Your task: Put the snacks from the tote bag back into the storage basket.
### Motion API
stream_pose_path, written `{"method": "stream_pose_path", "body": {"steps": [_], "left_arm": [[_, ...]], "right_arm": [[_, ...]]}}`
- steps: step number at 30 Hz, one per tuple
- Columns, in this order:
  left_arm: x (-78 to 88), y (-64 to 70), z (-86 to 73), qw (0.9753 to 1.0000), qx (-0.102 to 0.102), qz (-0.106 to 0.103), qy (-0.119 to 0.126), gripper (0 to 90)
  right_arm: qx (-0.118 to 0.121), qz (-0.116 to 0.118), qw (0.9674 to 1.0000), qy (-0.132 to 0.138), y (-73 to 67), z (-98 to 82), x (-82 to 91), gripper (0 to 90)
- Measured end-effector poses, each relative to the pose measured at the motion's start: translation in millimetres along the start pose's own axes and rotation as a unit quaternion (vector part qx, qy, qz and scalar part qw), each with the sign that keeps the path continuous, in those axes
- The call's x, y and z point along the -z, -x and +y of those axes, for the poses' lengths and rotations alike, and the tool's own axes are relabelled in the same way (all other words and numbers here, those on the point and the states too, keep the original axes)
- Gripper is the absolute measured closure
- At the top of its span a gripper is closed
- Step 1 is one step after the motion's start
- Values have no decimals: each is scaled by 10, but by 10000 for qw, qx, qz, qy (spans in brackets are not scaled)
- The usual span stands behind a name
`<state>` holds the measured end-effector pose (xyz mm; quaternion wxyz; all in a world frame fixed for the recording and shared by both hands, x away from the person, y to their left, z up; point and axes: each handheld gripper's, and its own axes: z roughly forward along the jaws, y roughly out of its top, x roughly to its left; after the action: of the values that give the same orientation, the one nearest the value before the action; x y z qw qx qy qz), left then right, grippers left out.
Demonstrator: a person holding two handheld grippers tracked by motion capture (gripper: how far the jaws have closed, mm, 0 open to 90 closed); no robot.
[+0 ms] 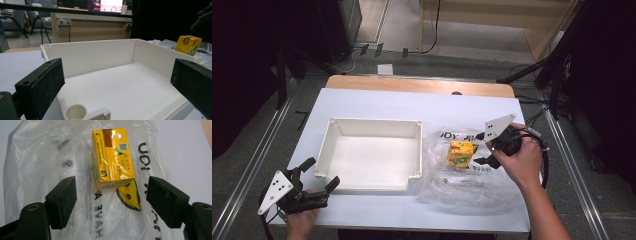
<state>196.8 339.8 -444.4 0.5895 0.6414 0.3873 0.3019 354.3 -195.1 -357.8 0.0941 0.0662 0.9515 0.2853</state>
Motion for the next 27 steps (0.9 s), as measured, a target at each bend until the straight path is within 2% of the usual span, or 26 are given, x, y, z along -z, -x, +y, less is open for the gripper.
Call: {"method": "stream_pose_path", "body": {"steps": [14,17,24,27], "left_arm": [[-7,9,0,10000,-36,-5,-24,0],[-9,12,0,10000,-52,-8,-34,0],[-11,13,0,10000,-62,-10,-40,0],[-12,15,0,10000,-71,-13,-44,0]], "right_arm": [[148,112,9992,-365,53,161,-78,258],[147,195,9982,-556,74,208,-122,262],[202,255,9968,-725,121,265,-197,270],[267,334,9948,-929,142,312,-269,287]]}}
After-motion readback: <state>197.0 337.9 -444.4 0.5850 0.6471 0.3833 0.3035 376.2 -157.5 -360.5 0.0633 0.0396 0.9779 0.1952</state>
